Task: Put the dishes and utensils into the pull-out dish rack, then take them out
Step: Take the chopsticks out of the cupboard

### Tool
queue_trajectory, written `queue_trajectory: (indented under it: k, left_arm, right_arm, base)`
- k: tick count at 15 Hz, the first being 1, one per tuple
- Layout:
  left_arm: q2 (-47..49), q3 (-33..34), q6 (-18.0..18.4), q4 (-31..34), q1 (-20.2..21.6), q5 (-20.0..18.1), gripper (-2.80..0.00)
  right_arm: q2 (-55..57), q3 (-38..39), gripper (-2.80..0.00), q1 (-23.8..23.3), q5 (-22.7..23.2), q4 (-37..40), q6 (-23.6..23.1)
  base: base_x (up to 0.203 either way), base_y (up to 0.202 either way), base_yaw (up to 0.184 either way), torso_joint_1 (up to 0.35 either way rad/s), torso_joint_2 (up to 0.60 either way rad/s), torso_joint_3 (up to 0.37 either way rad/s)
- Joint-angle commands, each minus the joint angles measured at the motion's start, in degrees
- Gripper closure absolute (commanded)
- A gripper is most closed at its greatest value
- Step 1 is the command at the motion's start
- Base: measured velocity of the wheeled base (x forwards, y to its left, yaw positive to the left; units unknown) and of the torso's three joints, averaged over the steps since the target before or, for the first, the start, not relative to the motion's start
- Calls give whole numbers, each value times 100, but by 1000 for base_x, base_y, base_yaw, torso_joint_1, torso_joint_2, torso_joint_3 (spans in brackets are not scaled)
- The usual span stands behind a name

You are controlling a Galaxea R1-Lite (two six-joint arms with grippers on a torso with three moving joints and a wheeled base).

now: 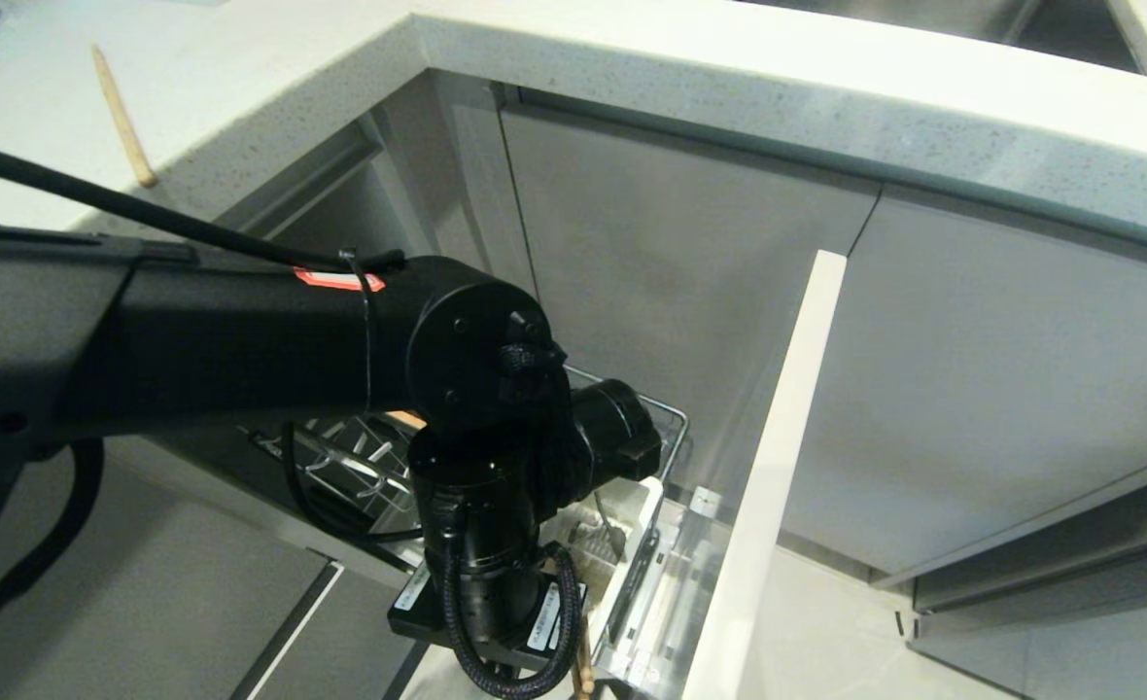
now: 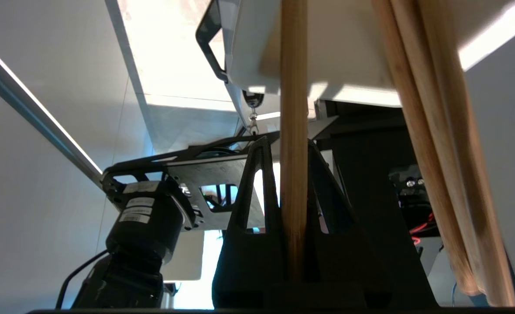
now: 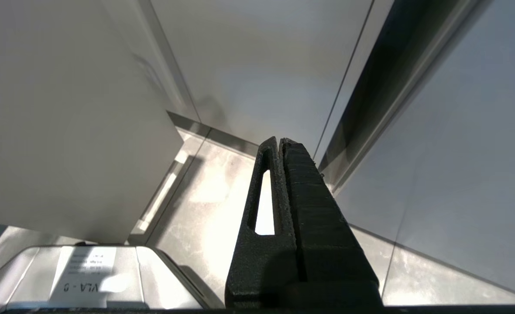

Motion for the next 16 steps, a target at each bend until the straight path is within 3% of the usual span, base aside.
queue_trajectory:
  k: [1, 6, 10, 16]
  left_arm:
    - [-29, -4, -22, 50, -38, -51, 0]
    - [-572, -32, -62, 154, -233, -101, 0]
    - [-1225, -47, -505, 605, -553, -74, 0]
    - [-2018, 235, -839, 804, -839, -35, 0]
  right_arm:
    - [2, 9, 0, -1, -2, 0, 1]
    - [2, 9, 0, -1, -2, 0, 1]
    - [2, 9, 0, -1, -2, 0, 1]
    - [2, 9, 0, -1, -2, 0, 1]
  base:
    - [0, 0, 0, 0, 0, 0]
    - [0, 0, 0, 0, 0, 0]
    - [0, 0, 0, 0, 0, 0]
    - [0, 0, 0, 0, 0, 0]
